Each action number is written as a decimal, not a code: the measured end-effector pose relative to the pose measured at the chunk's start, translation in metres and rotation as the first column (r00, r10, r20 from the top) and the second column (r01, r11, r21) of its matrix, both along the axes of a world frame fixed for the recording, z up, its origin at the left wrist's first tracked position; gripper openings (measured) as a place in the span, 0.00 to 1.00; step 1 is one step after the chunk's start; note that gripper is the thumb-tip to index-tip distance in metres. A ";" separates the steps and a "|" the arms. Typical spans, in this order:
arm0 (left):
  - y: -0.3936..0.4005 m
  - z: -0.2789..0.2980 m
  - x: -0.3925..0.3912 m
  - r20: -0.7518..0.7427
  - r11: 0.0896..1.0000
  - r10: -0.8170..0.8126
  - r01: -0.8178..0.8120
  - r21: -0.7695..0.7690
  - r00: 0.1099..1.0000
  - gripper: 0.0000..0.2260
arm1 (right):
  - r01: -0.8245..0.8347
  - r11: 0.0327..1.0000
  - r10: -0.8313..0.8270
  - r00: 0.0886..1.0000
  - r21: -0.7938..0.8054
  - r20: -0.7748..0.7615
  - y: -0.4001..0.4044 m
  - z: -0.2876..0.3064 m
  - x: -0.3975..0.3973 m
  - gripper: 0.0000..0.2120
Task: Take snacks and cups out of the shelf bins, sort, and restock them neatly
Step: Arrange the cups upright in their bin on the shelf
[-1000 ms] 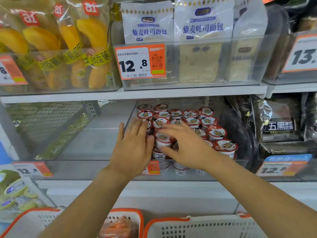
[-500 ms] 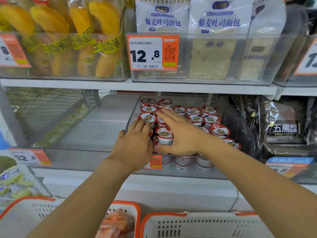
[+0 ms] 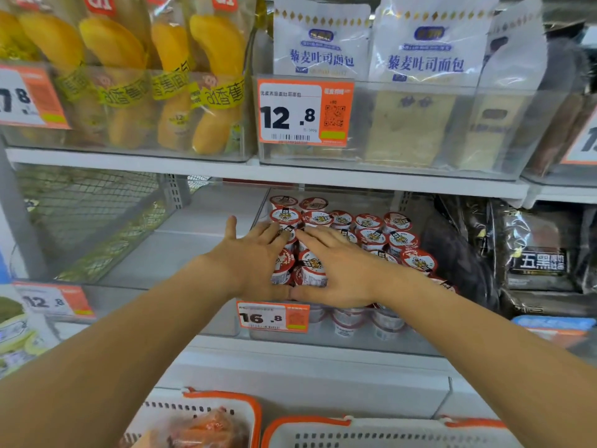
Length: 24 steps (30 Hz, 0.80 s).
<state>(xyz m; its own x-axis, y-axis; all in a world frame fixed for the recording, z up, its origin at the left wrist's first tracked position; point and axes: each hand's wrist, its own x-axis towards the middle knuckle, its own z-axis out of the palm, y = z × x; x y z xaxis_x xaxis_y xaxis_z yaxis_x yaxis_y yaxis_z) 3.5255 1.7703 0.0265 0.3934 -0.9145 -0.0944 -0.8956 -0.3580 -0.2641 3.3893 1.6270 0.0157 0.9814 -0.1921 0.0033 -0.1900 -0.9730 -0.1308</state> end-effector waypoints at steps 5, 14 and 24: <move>0.000 -0.006 -0.001 0.039 0.999 0.008 -0.006 -0.033 0.999 0.48 | 0.018 0.997 -0.030 0.986 0.072 0.165 -0.002 -0.005 -0.010 0.45; 0.009 -0.006 -0.003 -0.014 0.989 -0.030 0.027 -0.146 0.999 0.46 | 0.065 0.993 -0.097 0.925 0.098 0.366 0.006 -0.021 -0.035 0.24; 0.010 -0.015 -0.007 -0.100 0.971 0.007 -0.031 -0.239 0.995 0.42 | 0.148 0.965 -0.232 0.872 0.218 0.432 0.015 -0.022 -0.018 0.26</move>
